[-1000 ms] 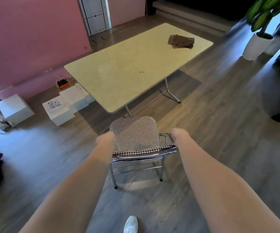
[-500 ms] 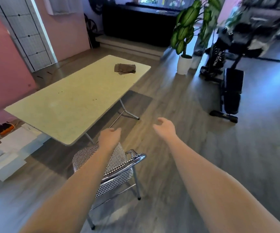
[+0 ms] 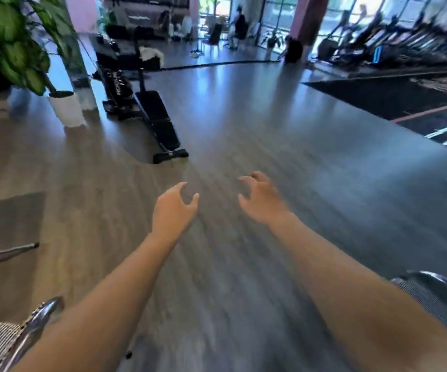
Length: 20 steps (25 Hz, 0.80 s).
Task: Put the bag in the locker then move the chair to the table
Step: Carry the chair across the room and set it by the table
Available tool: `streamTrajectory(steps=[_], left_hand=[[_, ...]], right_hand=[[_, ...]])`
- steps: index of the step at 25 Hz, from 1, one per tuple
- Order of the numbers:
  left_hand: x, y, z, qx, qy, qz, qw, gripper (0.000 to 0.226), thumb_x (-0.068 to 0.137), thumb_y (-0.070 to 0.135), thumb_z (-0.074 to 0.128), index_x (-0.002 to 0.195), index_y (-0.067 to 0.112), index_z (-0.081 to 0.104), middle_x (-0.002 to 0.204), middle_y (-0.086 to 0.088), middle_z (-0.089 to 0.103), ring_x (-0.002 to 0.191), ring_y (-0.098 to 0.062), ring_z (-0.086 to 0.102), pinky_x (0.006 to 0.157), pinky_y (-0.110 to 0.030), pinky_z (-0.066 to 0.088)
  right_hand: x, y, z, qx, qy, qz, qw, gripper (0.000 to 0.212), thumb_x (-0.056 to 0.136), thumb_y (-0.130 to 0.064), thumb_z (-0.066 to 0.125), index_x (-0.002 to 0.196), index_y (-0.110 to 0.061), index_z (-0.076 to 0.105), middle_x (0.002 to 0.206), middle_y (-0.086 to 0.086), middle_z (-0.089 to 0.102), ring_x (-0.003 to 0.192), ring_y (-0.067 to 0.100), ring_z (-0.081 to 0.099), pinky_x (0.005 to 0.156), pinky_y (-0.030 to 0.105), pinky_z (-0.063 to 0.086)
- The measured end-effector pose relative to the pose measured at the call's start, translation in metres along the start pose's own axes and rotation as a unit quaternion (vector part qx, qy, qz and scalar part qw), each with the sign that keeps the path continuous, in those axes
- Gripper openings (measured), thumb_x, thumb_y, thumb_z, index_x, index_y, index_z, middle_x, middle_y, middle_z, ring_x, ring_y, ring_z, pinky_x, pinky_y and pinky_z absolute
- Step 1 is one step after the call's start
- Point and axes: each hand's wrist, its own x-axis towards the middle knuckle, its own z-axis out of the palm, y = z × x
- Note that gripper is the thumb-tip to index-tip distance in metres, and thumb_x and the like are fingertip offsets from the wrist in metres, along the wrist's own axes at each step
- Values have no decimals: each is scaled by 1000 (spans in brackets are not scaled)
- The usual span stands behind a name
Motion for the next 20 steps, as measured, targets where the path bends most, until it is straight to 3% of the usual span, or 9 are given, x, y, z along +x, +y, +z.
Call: streamTrajectory(steps=[4,9,12,14,17,18,20], left_hand=[[-39,116,94,-33,-97,68,992,54,91,40,61,138,13,56,131,-9,63,123,-24,56,102,-28,39],[-126,261,218,-51,-225,141,963,55,89,41,62,137,14,57,131,-12,62,125,-26,55,103,-28,38],[-191,350,296,-51,-289,179,939,56,88,41,63,136,14,57,131,-13,62,125,-27,55,103,-29,39],[-229,398,342,-63,-356,160,919,56,88,41,64,137,15,57,133,-11,61,124,-27,55,104,-31,42],[-266,440,399,-125,-446,41,886,68,77,49,65,133,11,59,132,-10,62,120,-29,58,102,-38,46],[-278,451,417,-152,-464,-20,872,70,72,50,65,128,8,62,125,-11,65,115,-29,61,100,-38,48],[-289,459,454,-188,-494,-150,835,49,75,39,69,107,3,63,103,-9,67,95,-28,64,89,-36,52]], right_hand=[[-55,135,-75,2,79,151,985,50,89,-26,63,138,-19,54,145,17,42,131,35,45,108,34,35],[-142,306,-158,18,125,258,958,51,87,-25,63,137,-16,55,142,17,44,129,35,47,109,35,36],[-203,408,-201,28,146,334,931,54,87,-28,61,139,-20,52,148,16,39,132,34,46,110,39,39],[-243,464,-221,41,173,397,900,55,87,-30,61,140,-20,51,146,16,42,130,34,47,109,42,40],[-285,519,-234,124,253,499,819,57,87,-28,63,141,-15,49,140,18,49,129,33,48,109,40,40],[-296,534,-236,174,286,536,775,58,87,-27,63,142,-14,48,141,18,50,129,32,49,108,38,39],[-313,562,-236,267,346,605,666,59,86,-29,57,142,-14,49,143,15,51,130,31,50,101,35,41]])
